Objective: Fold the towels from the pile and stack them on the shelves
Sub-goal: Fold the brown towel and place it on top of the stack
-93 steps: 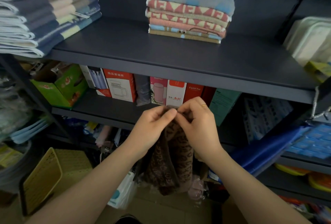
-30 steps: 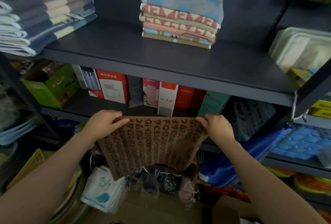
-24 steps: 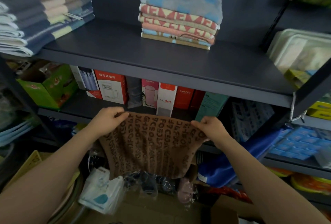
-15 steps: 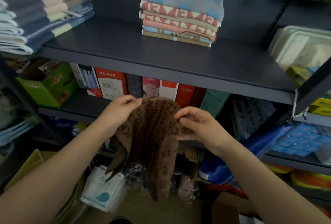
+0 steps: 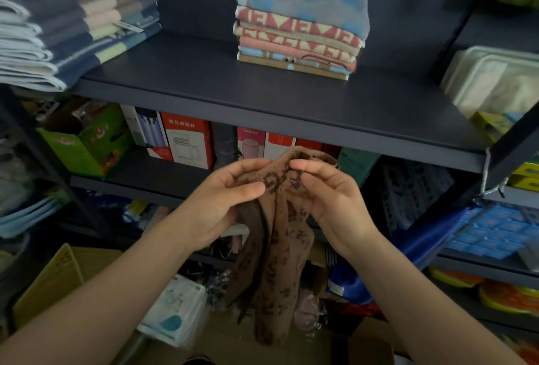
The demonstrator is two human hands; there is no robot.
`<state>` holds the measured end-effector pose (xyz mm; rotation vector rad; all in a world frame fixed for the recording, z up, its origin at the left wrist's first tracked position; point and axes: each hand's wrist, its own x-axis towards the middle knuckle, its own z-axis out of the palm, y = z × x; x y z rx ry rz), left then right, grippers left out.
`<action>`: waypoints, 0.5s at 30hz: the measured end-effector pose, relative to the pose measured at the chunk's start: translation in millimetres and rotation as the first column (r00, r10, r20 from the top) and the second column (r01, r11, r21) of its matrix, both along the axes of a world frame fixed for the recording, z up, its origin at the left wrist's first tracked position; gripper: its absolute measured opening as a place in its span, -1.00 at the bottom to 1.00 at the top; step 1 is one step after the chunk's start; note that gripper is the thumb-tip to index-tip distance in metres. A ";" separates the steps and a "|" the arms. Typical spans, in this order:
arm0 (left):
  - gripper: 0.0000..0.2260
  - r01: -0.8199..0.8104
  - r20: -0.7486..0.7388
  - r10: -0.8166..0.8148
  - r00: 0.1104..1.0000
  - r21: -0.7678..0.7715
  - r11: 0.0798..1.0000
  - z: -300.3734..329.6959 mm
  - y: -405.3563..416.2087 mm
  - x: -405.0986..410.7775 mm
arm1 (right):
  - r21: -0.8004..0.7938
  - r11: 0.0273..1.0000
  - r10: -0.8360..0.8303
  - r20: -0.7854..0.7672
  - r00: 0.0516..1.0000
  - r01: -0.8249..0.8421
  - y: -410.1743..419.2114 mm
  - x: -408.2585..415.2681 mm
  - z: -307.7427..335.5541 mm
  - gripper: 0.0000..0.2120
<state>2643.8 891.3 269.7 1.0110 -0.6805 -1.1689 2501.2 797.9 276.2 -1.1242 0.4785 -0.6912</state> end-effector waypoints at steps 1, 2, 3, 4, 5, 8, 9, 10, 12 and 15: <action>-0.70 -0.022 -0.030 0.022 0.999 -0.013 1.000 -1.5 -0.2 -0.6 | 0.015 1.000 0.024 0.038 0.999 -0.024 0.5 -0.4 -0.6 -0.74; -0.71 -0.054 -0.063 0.052 0.997 -0.024 0.998 -2.6 -0.8 -1.2 | 0.006 0.999 0.045 0.059 0.997 -0.045 0.9 -0.3 -1.4 -0.71; -0.74 -0.091 -0.089 0.089 0.992 -0.024 0.996 -3.6 -1.6 -1.9 | -0.033 0.998 0.052 0.049 0.997 -0.051 0.8 -0.3 -2.3 -0.68; -0.77 -0.126 -0.096 0.124 0.988 -0.016 0.992 -4.5 -2.3 -2.5 | -0.109 0.993 0.039 0.002 0.999 -0.039 0.1 -0.3 -2.6 -0.68; -0.80 -0.155 -0.089 0.155 0.984 0.002 0.988 -4.4 -2.7 -3.3 | -0.222 0.975 0.002 -0.068 0.998 -0.018 -1.5 -0.7 -2.3 -0.70; -0.82 -0.262 0.030 0.261 0.965 0.062 0.963 -4.2 -4.9 -0.3 | -0.635 0.773 -0.167 -0.231 0.958 -0.019 -8.6 -5.6 -3.1 -0.79; -0.81 -0.311 0.081 0.305 0.949 0.074 0.948 -3.6 -5.9 2.6 | -0.766 0.642 -0.233 -0.233 0.944 -0.031 -10.8 -7.5 -4.8 -0.82; -0.80 -0.360 0.129 0.349 0.928 0.079 0.929 -2.8 -6.9 5.8 | -0.874 0.484 -0.289 -0.212 0.934 -0.048 -12.2 -9.5 -6.4 -0.87; -0.78 -0.432 0.198 0.410 0.890 0.081 0.898 -1.1 -9.3 9.4 | -0.971 0.221 -0.314 -0.160 0.936 -0.092 -11.4 -11.8 -5.6 -0.89; -0.78 -0.409 0.231 0.385 0.893 0.062 0.911 4.2 -12.8 4.5 | -0.982 0.128 -0.076 -0.148 0.986 -0.138 -2.1 -11.0 0.2 -0.87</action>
